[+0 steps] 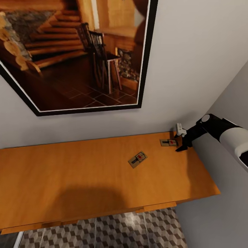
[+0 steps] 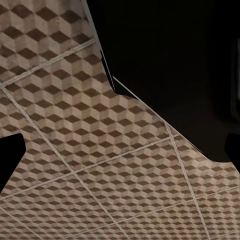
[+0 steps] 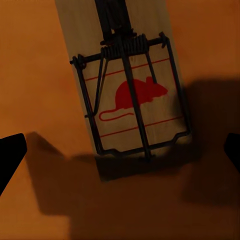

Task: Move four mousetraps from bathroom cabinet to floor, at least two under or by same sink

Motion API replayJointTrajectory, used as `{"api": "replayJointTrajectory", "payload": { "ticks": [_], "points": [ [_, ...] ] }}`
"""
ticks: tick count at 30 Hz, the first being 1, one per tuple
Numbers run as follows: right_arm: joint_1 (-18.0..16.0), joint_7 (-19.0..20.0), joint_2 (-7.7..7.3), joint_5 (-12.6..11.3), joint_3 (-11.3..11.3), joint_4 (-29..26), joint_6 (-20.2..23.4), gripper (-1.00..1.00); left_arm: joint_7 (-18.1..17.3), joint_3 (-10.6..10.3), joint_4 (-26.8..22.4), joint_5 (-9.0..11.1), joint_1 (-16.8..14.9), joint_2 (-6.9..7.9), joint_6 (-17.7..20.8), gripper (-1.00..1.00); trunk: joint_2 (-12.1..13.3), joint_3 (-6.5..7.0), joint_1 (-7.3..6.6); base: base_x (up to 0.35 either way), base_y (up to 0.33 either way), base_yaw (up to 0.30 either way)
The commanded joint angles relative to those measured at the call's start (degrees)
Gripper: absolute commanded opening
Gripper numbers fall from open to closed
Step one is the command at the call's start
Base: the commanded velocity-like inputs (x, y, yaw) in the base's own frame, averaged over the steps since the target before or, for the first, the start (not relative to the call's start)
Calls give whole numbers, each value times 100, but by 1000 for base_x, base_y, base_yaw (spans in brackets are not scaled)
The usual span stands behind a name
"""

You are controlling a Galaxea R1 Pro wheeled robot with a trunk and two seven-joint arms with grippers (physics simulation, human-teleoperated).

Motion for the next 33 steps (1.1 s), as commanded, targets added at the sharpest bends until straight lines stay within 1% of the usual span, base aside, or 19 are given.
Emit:
{"api": "replayJointTrajectory", "payload": {
  "ticks": [1, 7, 8, 15, 33],
  "points": [
    [65, -15, -3, 80, -10, -6, -64, 100, 7, -48, 3, 29, -2, -1, -16, 100, -4, -9, 6, 0, 0, 0],
    [65, -10, -7, 79, -10, -6, -72, 100, 7, -48, 3, 29, -2, -1, -16, 100, -4, -10, 6, 0, 0, 0],
    [65, -8, -4, 79, -10, -6, -89, -100, 7, -48, 3, 29, -2, -1, -16, 100, -4, -10, 6, 0, 0, 0],
    [65, -21, 7, 78, -10, -6, -171, -100, 7, -48, 3, 29, -2, -1, -16, 100, -4, -10, 6, 0, 0, 0],
    [65, -30, 11, 78, -10, 2, -179, -100, 7, -48, 3, 29, -2, -1, -16, 100, -4, -10, 6, 0, 0, 0]
  ]
}}
